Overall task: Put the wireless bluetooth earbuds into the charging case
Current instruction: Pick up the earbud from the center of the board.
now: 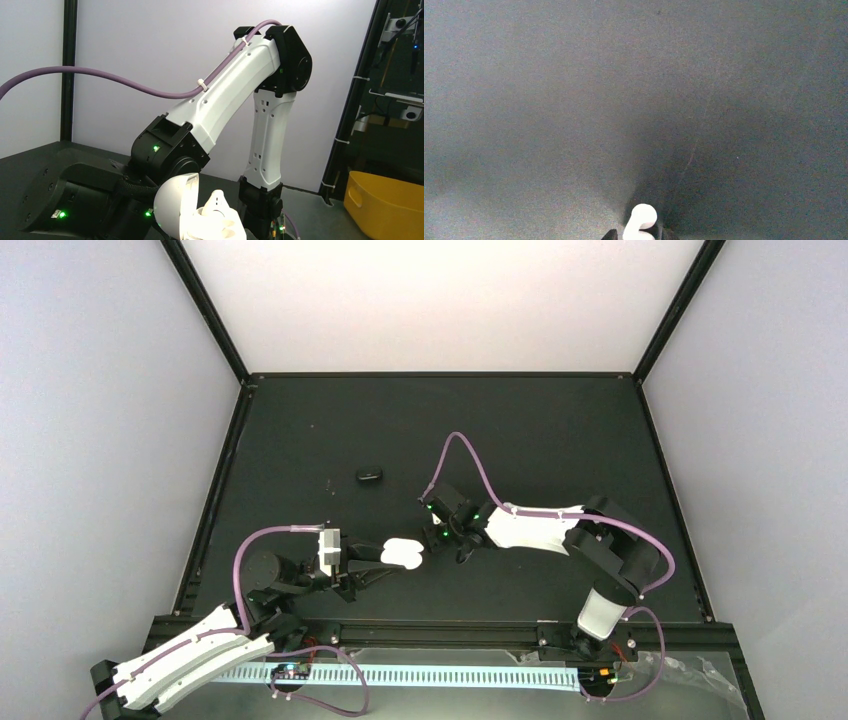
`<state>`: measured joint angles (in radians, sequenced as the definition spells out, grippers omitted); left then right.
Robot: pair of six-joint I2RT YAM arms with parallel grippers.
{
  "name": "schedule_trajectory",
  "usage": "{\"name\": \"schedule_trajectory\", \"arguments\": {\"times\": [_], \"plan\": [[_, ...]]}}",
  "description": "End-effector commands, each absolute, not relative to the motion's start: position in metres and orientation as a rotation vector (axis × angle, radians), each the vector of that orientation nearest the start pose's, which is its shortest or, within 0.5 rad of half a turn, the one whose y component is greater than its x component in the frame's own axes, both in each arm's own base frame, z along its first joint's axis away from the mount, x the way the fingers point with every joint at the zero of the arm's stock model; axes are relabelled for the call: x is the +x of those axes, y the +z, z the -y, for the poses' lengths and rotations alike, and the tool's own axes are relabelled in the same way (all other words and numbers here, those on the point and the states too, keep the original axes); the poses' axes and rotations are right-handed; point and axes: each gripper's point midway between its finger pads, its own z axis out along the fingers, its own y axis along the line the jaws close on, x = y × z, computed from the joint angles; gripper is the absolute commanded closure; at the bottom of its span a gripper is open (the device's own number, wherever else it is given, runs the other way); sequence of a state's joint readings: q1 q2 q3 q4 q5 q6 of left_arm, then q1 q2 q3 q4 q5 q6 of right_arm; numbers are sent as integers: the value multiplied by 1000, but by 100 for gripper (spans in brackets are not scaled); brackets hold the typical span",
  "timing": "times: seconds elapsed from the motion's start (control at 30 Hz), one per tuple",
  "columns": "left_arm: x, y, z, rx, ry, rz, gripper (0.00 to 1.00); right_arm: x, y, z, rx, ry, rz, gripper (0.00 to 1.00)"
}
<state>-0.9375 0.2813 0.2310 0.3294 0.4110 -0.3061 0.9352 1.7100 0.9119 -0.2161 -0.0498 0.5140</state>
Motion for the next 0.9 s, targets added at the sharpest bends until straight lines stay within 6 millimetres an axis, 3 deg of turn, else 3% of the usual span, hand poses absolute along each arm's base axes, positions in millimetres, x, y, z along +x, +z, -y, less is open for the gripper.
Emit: {"name": "schedule_trajectory", "arguments": {"times": [0.0, 0.33, 0.87], "plan": [[84, 302, 230, 792, -1297, -1180, 99, 235, 40, -323, -567, 544, -2611, 78], [84, 302, 230, 792, -1296, -1179, 99, 238, 47, -323, -559, 542, -2591, 80], [84, 301, 230, 792, -1296, -1180, 98, 237, 43, -322, -568, 530, -2606, 91]]}}
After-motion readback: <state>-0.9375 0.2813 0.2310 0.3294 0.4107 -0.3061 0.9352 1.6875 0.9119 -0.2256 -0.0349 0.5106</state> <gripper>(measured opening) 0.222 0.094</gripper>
